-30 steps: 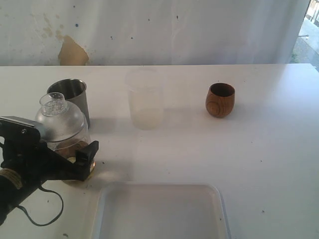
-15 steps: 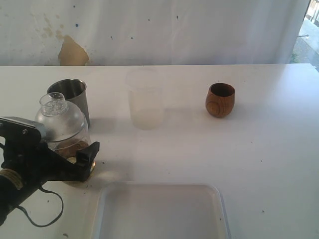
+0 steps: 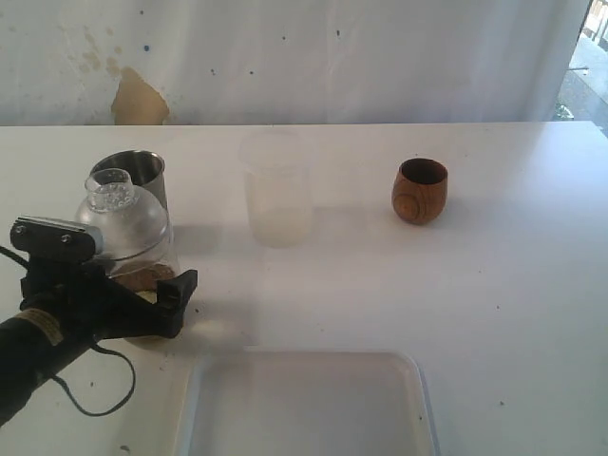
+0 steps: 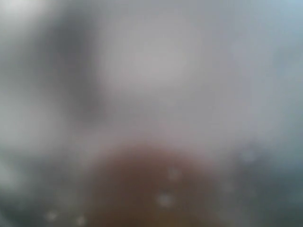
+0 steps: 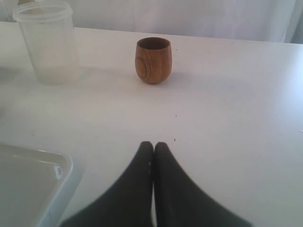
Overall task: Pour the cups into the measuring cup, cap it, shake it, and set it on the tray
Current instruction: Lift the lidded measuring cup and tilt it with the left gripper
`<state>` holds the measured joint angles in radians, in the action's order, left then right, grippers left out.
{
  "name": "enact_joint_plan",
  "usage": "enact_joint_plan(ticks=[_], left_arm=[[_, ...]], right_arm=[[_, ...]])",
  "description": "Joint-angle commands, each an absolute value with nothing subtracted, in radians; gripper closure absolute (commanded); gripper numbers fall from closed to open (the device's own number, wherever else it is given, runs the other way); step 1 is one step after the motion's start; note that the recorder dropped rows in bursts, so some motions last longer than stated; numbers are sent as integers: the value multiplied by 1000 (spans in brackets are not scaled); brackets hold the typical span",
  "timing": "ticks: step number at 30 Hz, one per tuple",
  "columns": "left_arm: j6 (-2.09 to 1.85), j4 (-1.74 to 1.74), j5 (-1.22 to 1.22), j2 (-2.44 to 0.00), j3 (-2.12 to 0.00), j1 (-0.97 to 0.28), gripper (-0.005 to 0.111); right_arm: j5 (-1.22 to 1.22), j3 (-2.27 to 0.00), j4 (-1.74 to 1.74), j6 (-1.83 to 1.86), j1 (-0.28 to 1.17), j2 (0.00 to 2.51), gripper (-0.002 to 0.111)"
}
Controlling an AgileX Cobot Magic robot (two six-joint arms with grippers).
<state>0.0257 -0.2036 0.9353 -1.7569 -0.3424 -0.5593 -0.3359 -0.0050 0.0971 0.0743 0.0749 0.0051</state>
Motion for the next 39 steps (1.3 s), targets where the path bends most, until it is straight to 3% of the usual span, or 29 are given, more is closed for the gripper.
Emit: enact_joint_plan(ticks=[1,5,8,10,11,21,26,31,35,37,39], left_arm=[[19,-212,896,-1758,-374,-561,4],[11,-214,910,-1758,-374,-561,24],[0,-214,902,-1758,-374,-561,59],[7,-214,885,-1758,-374,-561,94],[0,-209,885,-1758,-374,-561,106],[0,-166,1187,-1756,-374,-561,107],[81,-172,1221,-1756,-374,-561,107],[185,145,1218,-1671,-393,-561,107],[240,428,862,-1555,-493,-573,107],[165,322,688,-1508,-528,-553,107],[106,63,668,-1480,-543,-489,107]], right_arm=[[-335,0,97,74,69,0,108],[-335,0,97,74,69,0,108],[-335,0,97,74,69,0,108],[-335,0,97,74,69,0,108],[-335,0,97,74,69,0,108],[-335,0,97,74,69,0,108],[-335,0,97,74,69,0,108],[-335,0,97,74,69,0,108],[-335,0,97,74,69,0,108],[-335,0,97,74,69,0,108],[-335,0,97,74,69,0,108]])
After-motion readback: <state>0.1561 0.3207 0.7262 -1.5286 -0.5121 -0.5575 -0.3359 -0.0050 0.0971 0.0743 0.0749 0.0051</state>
